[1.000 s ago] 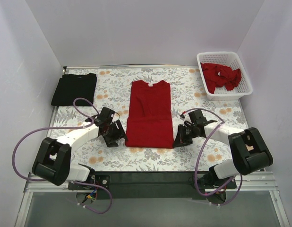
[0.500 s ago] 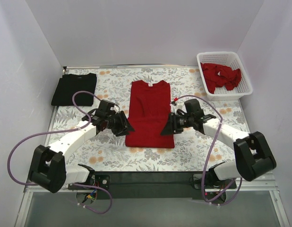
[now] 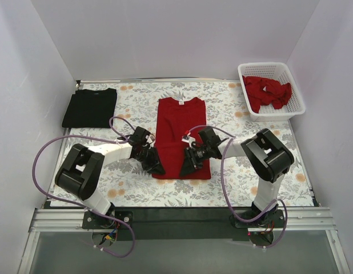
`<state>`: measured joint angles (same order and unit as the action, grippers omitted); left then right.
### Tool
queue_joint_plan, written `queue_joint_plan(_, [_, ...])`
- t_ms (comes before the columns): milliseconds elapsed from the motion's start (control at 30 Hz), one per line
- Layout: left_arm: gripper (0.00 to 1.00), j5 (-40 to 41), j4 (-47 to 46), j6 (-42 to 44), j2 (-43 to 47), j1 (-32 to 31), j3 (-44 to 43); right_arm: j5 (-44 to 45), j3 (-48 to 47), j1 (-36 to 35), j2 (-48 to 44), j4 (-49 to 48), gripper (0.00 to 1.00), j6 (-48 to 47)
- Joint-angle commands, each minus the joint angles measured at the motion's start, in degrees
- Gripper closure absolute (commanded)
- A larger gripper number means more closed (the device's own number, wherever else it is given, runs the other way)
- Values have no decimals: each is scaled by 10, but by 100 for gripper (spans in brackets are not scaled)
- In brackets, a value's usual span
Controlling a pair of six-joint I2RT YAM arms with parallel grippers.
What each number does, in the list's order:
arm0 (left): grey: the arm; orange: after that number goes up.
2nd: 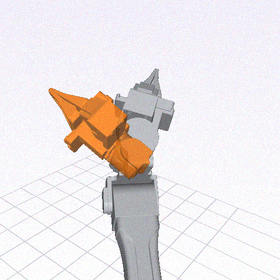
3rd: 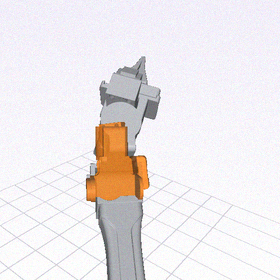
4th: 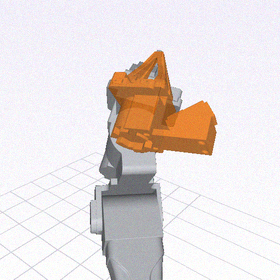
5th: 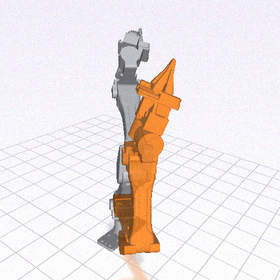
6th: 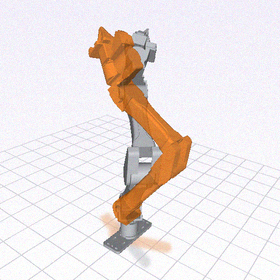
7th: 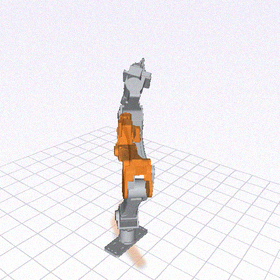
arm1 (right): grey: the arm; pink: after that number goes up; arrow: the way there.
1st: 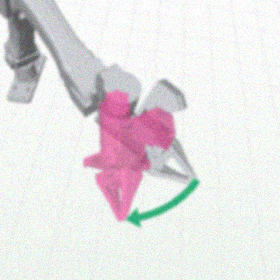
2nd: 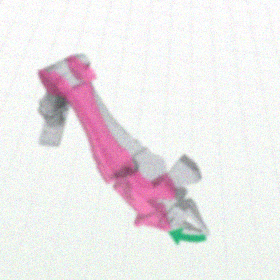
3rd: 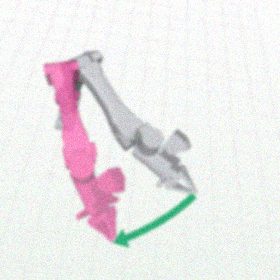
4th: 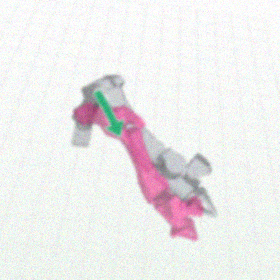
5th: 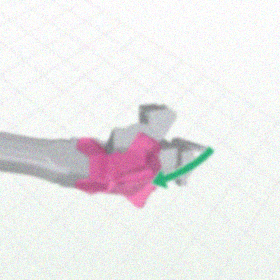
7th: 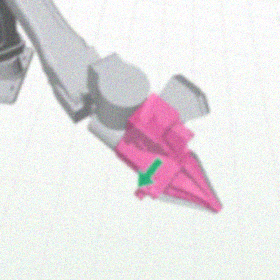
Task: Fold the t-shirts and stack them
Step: Fold the tshirt
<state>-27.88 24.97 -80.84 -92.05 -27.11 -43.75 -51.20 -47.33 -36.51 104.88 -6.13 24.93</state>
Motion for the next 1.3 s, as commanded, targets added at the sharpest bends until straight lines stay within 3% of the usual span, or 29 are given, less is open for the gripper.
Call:
queue_joint_plan(0, [80, 51, 25, 31, 9, 2, 22, -41, 25, 34, 20, -14, 72, -13])
queue_joint_plan(433, [78, 93, 49, 51, 30, 25, 54, -57, 133, 199, -45, 50, 74, -104])
queue_joint_plan(667, [55, 200, 111, 14, 135, 23, -4, 13, 105, 212, -122, 162, 74, -160])
queue_joint_plan(733, [49, 215, 132, 1, 176, 22, -17, 51, 95, 211, -165, 197, 73, -168])
queue_joint_plan(933, [44, 265, 177, -26, 228, 14, -15, 198, 69, 173, -278, 269, 65, -178])
queue_joint_plan(1133, [41, 272, 177, -39, 206, -21, 13, 382, 37, 76, -348, 317, 48, -189])
queue_joint_plan(1267, [42, 296, 167, -45, 174, -43, 4, 445, 24, 20, -345, 335, 46, -206])
